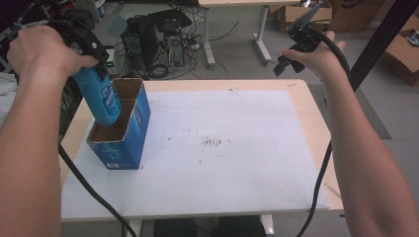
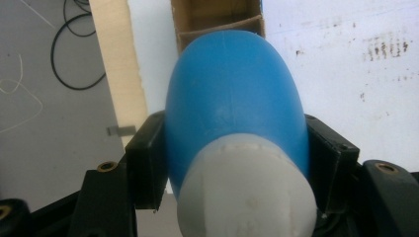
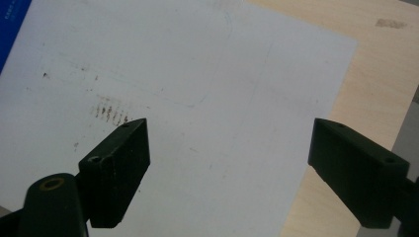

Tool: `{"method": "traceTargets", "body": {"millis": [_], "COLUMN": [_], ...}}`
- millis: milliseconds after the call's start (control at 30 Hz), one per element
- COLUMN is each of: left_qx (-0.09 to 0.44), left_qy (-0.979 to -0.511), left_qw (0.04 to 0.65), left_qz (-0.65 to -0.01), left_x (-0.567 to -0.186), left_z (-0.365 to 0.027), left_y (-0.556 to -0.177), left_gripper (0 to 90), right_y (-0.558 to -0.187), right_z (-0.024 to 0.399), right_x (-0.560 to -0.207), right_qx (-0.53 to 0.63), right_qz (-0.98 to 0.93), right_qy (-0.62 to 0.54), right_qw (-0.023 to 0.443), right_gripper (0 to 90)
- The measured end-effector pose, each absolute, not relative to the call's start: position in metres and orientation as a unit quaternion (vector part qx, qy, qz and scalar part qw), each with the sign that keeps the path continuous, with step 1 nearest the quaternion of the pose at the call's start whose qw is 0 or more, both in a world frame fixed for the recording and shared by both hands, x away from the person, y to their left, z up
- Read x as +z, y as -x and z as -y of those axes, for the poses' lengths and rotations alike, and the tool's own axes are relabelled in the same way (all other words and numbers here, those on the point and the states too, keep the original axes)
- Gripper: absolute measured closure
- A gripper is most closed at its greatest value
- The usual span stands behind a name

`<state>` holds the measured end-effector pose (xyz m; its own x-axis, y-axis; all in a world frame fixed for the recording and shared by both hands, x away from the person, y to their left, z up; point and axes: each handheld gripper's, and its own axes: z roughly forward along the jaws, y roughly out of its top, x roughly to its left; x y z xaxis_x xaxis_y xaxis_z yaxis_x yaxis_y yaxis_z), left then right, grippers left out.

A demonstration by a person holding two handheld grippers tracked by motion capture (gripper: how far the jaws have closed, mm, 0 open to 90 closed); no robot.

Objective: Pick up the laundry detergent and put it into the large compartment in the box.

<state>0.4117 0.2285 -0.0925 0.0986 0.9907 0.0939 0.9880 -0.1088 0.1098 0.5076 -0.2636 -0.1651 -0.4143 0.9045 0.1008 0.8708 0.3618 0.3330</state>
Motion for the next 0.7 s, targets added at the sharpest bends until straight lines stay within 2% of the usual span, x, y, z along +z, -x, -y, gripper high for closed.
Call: {"method": "traceTargets", "body": {"millis": [700], "left_qx": [0.051], "left_qy": [-0.730], "left_qw": [-0.002], "left_qz": [-0.682], "left_x": [-0.163], "left_z": [-0.238], "left_y": [-0.429], "left_gripper": [37.6], "right_y": [-0.510], "right_z": [0.260], "right_x": [-0.174], "right_qx": [0.163], "right_qz": [-0.827], "right_qy": [-0.535], "right_qw": [0.047], "right_gripper": [16.3]}}
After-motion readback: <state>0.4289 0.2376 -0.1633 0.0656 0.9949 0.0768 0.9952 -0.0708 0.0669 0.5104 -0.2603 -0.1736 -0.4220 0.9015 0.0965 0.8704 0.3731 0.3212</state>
